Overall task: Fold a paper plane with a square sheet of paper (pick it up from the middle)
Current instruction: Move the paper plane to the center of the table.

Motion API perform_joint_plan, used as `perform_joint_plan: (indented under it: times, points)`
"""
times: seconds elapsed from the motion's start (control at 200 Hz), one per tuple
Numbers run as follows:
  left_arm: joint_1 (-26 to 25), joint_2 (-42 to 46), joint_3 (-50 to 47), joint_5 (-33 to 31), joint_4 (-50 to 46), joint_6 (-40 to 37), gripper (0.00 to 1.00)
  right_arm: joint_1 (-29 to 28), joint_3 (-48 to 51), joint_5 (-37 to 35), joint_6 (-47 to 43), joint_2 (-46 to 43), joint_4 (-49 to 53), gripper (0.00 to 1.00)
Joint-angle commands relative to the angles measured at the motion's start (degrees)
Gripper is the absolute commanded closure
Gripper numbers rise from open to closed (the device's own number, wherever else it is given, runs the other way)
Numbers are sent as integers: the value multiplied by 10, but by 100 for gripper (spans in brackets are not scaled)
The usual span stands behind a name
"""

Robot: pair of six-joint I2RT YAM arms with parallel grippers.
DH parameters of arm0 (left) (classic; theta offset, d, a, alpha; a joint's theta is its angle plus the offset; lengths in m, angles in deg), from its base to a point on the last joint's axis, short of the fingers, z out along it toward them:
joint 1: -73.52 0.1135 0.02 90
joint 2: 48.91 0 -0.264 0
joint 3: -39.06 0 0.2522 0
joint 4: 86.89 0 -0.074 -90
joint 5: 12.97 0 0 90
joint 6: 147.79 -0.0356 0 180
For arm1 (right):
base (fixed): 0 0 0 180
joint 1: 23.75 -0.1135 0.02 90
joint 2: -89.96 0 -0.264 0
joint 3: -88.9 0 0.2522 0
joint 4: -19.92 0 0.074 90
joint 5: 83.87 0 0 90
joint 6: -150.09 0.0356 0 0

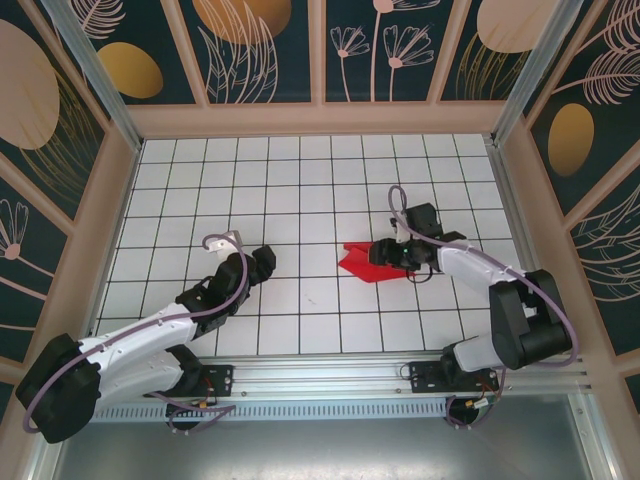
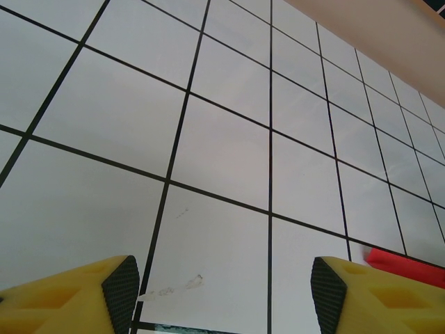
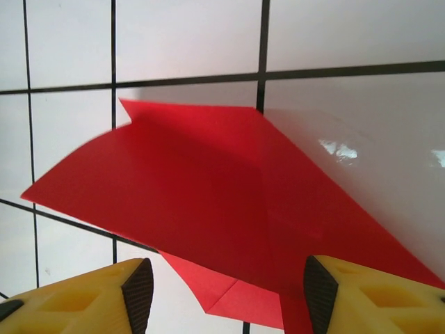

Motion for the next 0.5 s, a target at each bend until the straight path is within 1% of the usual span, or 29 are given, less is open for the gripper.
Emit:
perform_joint_plan:
  times: [0.0,0.07,0.215,0.355,0.375,0.425,0.495]
  points:
    - [1,-1,10,-2,14,-13,32,-30,-14,-51,-10,7,33,39]
    - [1,-1,9,-3,14,-13,32,-47,-22,-100,-8,14,53,39]
    - [1,-3,9,-1,16,-14,32,-68,-35,-148,-13,36,80,41]
    - [1,-3,10,-1,15,-13,31,-77,-43,-163,-18,46,89,44]
    - [1,-3,9,-1,14,-13,31,-78,-45,-167,-17,47,91,46]
    - [1,-2,10,-2,12,-12,31,-79,-47,-174,-18,51,95,54]
    - [1,-1,8,-3,10,-12,31,-83,-50,-178,-16,55,101,58]
